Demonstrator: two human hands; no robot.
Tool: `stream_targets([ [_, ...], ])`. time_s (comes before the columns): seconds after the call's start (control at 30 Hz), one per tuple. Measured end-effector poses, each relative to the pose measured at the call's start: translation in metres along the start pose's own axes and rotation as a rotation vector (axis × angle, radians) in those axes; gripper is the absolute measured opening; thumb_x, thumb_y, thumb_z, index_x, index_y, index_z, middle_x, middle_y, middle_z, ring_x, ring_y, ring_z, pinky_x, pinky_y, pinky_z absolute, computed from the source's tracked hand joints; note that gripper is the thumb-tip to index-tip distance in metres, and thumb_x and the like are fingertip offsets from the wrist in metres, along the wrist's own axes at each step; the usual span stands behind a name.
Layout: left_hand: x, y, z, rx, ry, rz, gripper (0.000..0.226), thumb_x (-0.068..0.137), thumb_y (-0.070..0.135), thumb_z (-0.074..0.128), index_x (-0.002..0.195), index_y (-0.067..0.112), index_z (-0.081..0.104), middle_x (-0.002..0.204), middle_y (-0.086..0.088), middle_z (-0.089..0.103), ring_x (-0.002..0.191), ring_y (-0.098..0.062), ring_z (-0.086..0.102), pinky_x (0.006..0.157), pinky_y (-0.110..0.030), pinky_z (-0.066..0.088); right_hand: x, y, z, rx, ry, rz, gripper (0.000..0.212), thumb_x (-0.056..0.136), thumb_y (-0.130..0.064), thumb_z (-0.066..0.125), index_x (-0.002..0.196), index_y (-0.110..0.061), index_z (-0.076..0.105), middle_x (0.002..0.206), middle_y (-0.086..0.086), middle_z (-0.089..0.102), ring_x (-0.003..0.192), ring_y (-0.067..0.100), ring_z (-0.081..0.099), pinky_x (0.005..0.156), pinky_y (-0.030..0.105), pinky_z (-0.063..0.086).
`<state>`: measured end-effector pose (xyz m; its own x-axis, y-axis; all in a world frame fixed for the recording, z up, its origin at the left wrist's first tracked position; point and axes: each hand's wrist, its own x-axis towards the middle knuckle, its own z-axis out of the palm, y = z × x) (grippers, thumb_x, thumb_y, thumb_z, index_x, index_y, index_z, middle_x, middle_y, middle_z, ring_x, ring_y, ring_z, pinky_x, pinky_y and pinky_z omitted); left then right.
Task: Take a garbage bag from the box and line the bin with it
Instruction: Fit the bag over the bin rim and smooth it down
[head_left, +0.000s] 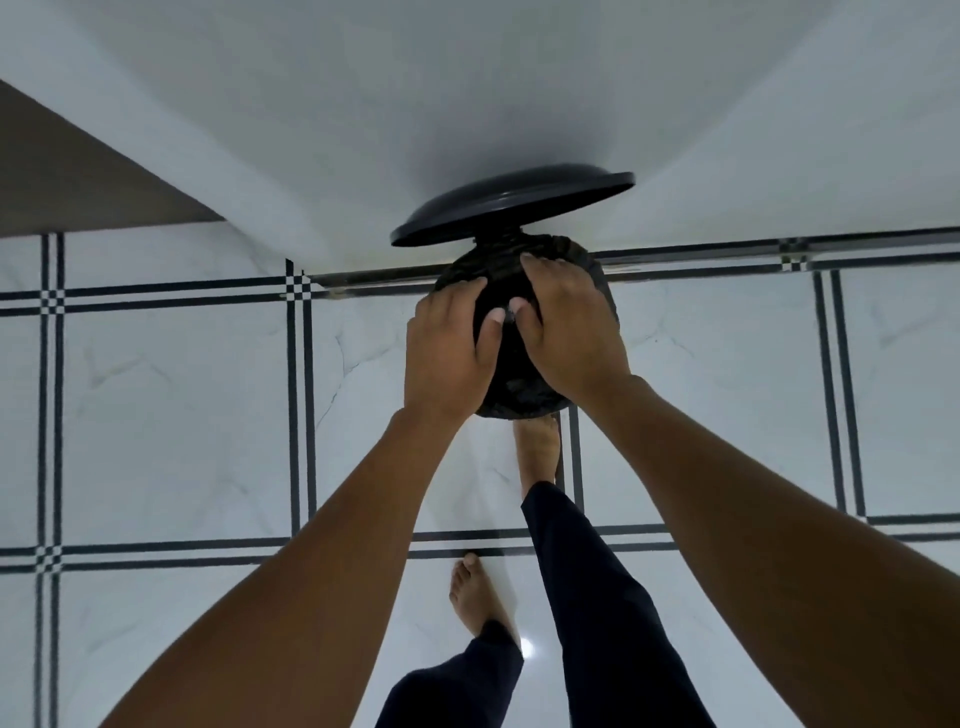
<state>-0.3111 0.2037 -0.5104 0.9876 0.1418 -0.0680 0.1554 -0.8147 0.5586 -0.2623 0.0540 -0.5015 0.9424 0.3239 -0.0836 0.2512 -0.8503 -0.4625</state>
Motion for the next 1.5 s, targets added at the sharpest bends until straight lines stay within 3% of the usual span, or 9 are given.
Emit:
stream_targets([
  [0.13, -0.006, 0.032, -0.05, -0.007, 0.196, 0.134, 0.031, 0.104, 0.028, 0.051, 0.127, 0.012, 0.064, 0.121, -0.004, 0.067, 0.112, -0.023, 0.056, 0.099, -0.043, 0.045, -0.01, -0.028, -0.046, -0.008, 0.243, -0.068, 0.039, 0.101, -0.027, 0.045, 0.13, -0.006, 0.062, 0.12, 0.012, 0.067, 0.111, 0.03, 0.06, 0.093, 0.047, 0.051],
  [0.2, -0.001, 0.043, -0.065, 0.027, 0.292, 0.171, 0.035, 0.103, 0.027, 0.054, 0.133, 0.011, 0.061, 0.128, -0.008, 0.063, 0.117, -0.025, 0.054, 0.101, -0.043, 0.043, -0.004, -0.036, -0.062, -0.061, 0.311, -0.086, 0.042, 0.103, -0.027, 0.045, 0.137, -0.007, 0.059, 0.134, 0.014, 0.061, 0.125, 0.032, 0.055, 0.101, 0.046, 0.046],
  [0.3, 0.016, 0.058, -0.076, 0.13, 0.314, 0.143, 0.052, 0.105, 0.038, 0.049, 0.151, 0.014, 0.046, 0.151, -0.015, 0.047, 0.136, -0.033, 0.045, 0.108, -0.046, 0.036, 0.011, -0.042, -0.079, -0.18, 0.225, -0.092, 0.054, 0.105, -0.034, 0.035, 0.153, -0.01, 0.041, 0.158, 0.017, 0.04, 0.149, 0.035, 0.033, 0.117, 0.048, 0.031],
  [0.43, 0.041, 0.059, -0.069, 0.254, 0.115, 0.143, 0.06, 0.107, 0.05, 0.033, 0.158, 0.019, 0.035, 0.163, -0.018, 0.033, 0.149, -0.037, 0.031, 0.115, -0.053, 0.031, 0.024, -0.034, -0.082, -0.297, 0.046, -0.091, 0.064, 0.102, -0.04, 0.016, 0.157, -0.013, 0.035, 0.162, 0.014, 0.037, 0.152, 0.033, 0.028, 0.123, 0.055, 0.021],
  [0.53, 0.034, 0.047, -0.058, 0.306, -0.05, 0.125, 0.069, 0.104, 0.06, 0.015, 0.158, 0.022, 0.036, 0.165, -0.018, 0.029, 0.151, -0.038, 0.028, 0.118, -0.055, 0.028, 0.011, -0.021, -0.074, -0.306, 0.001, -0.089, 0.063, 0.104, -0.041, 0.016, 0.156, -0.014, 0.037, 0.161, 0.012, 0.039, 0.151, 0.032, 0.03, 0.123, 0.057, 0.02],
  [0.7, -0.012, 0.028, -0.039, 0.335, -0.147, 0.221, 0.06, 0.108, 0.05, 0.021, 0.161, 0.023, 0.028, 0.167, -0.015, 0.027, 0.155, -0.033, 0.022, 0.123, -0.051, 0.02, -0.031, -0.001, -0.053, -0.254, 0.049, -0.114, 0.053, 0.109, -0.035, 0.028, 0.151, -0.01, 0.047, 0.153, 0.016, 0.049, 0.147, 0.035, 0.039, 0.121, 0.054, 0.027],
  [0.83, -0.048, 0.008, -0.009, 0.352, -0.251, 0.226, 0.059, 0.108, 0.048, 0.018, 0.161, 0.023, 0.027, 0.169, -0.011, 0.022, 0.157, -0.03, 0.015, 0.126, -0.048, 0.013, -0.059, 0.012, -0.023, -0.251, -0.05, -0.042, 0.054, 0.107, -0.035, 0.025, 0.154, -0.013, 0.041, 0.157, 0.016, 0.043, 0.148, 0.035, 0.036, 0.121, 0.053, 0.029],
  [1.27, -0.084, -0.074, 0.113, 0.495, -0.383, 0.242, 0.061, 0.106, 0.052, 0.023, 0.16, 0.024, 0.028, 0.167, -0.017, 0.024, 0.156, -0.036, 0.019, 0.123, -0.053, 0.022, -0.116, 0.081, 0.126, -0.29, -0.223, 0.042, 0.067, 0.099, -0.041, 0.058, 0.157, -0.019, 0.032, 0.165, 0.014, 0.029, 0.153, 0.036, 0.024, 0.117, 0.053, 0.036],
  [1.5, -0.084, -0.063, 0.092, 0.513, -0.401, 0.201, 0.063, 0.105, 0.054, 0.028, 0.161, 0.025, 0.026, 0.168, -0.015, 0.022, 0.156, -0.035, 0.017, 0.124, -0.053, 0.022, -0.113, 0.064, 0.102, -0.275, -0.264, 0.052, 0.064, 0.098, -0.032, 0.058, 0.155, -0.014, 0.036, 0.162, 0.016, 0.035, 0.151, 0.036, 0.03, 0.116, 0.053, 0.037],
])
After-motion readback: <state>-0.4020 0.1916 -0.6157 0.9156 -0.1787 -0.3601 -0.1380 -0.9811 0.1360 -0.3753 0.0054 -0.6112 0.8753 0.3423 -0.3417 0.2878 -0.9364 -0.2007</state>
